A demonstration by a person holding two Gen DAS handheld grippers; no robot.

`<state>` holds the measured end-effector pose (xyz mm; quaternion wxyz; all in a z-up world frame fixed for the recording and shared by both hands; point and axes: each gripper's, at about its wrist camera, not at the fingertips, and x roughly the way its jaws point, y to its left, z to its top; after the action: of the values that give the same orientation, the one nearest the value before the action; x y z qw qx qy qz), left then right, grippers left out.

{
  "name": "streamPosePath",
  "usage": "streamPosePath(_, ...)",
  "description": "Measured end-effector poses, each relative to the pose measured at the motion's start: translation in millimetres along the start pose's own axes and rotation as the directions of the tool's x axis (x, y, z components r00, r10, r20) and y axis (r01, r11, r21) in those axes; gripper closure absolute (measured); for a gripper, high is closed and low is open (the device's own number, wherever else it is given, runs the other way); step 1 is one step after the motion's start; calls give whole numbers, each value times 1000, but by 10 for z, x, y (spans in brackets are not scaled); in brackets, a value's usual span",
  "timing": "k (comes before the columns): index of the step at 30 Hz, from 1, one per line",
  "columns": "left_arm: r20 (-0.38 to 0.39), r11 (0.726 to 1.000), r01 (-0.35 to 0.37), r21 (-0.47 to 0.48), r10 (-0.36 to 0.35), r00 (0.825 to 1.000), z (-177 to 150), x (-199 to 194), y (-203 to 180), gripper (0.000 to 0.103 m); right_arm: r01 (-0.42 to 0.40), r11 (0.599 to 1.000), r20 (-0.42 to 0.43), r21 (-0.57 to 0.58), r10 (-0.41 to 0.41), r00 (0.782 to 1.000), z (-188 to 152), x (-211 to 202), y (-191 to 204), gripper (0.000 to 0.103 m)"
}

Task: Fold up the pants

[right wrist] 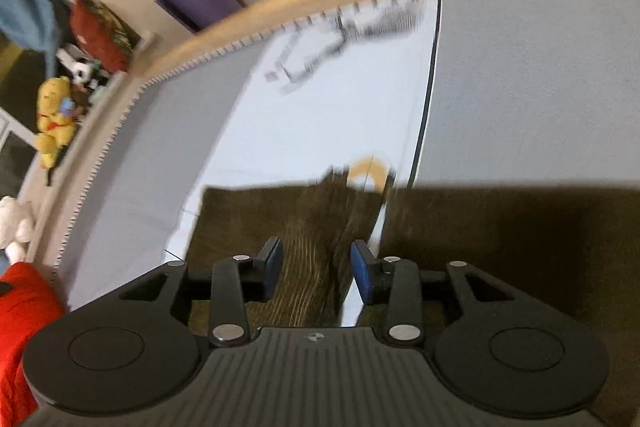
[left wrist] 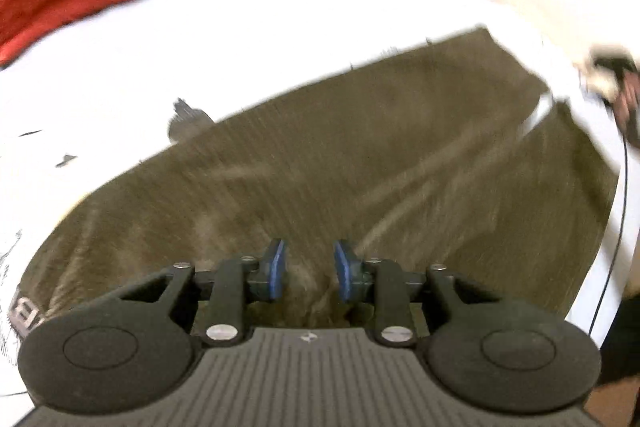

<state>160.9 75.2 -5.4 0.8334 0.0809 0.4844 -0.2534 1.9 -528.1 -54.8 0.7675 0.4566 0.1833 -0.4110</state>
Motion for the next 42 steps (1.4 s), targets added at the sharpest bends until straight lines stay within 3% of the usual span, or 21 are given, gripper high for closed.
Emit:
streamPosePath(4, 92, 995, -61, -78, 68, 993, 9, -358, 59, 68, 27, 999, 55, -37, -25, 998, 178, -546, -250, 56)
streamPosePath(8, 187, 986, -134, -97, 151, 971, -123, -776, -29, 64, 74, 994, 57, -75, -70, 996, 195, -1007, -760, 56)
streamPosePath(11, 230, 974, -167, -155, 200, 953, -379, -1117, -92, 61, 109, 991, -19, -80, -111, 994, 189, -1188, -1141, 56)
streamPosePath(15, 229, 957, -188, -220, 238, 944, -871, -1601, -128, 59, 153, 988, -81, -4, -153, 985, 179, -1307, -1608, 55)
streamPosePath(21, 250, 925, -301, -231, 356, 901, -1796, -1926, -117, 49, 144, 986, -184, 86, -126, 975, 60, -1258, -1880, 54)
streamPosePath(23, 232, 904, -311, -295, 383, 894, -2104, -1843, -31, 48, 129, 988, -203, 89, -108, 973, 48, -1216, -1873, 54)
streamPosePath(24, 201, 877, -311, -366, 401, 894, -2223, -1777, 33, 50, 130, 989, -215, 73, -112, 970, 36, -1187, -1847, 54)
streamPosePath(25, 158, 859, -307, -411, 398, 904, -2241, -1759, 101, 50, 130, 990, -228, 57, -114, 967, 17, -1152, -1824, 54)
streamPosePath(27, 222, 839, -283, -464, 420, 880, -2281, -1819, 139, 40, 124, 992, -261, 36, -111, 959, -17, -1078, -1808, 54)
streamPosePath(28, 230, 836, -252, -487, 401, 886, -2305, -1800, 174, 39, 123, 992, -275, 24, -112, 955, -34, -1051, -1806, 54)
streamPosePath(30, 164, 827, -257, -500, 381, 910, -2313, -1681, 258, 39, 133, 991, -296, -5, -129, 946, -57, -994, -1810, 54)
streamPosePath(33, 90, 790, -299, -535, 405, 910, -2345, -1578, 410, 38, 154, 988, -306, -23, -153, 940, -70, -941, -1818, 54)
streamPosePath(35, 50, 745, -270, -610, 376, 925, -2398, -1522, 590, 38, 159, 987, -313, -24, -159, 936, -84, -896, -1812, 54)
streamPosePath(38, -33, 683, -291, -670, 364, 931, -2476, -1406, 788, 38, 168, 985, -315, -37, -172, 934, -102, -816, -1790, 54)
streamPosePath(40, -89, 674, -326, -663, 361, 928, -2492, -1300, 859, 38, 175, 983, -307, -50, -182, 934, -108, -770, -1771, 54)
streamPosePath(42, -124, 691, -363, -625, 371, 920, -2471, -1194, 878, 36, 179, 981, -293, -75, -193, 936, -105, -727, -1721, 53)
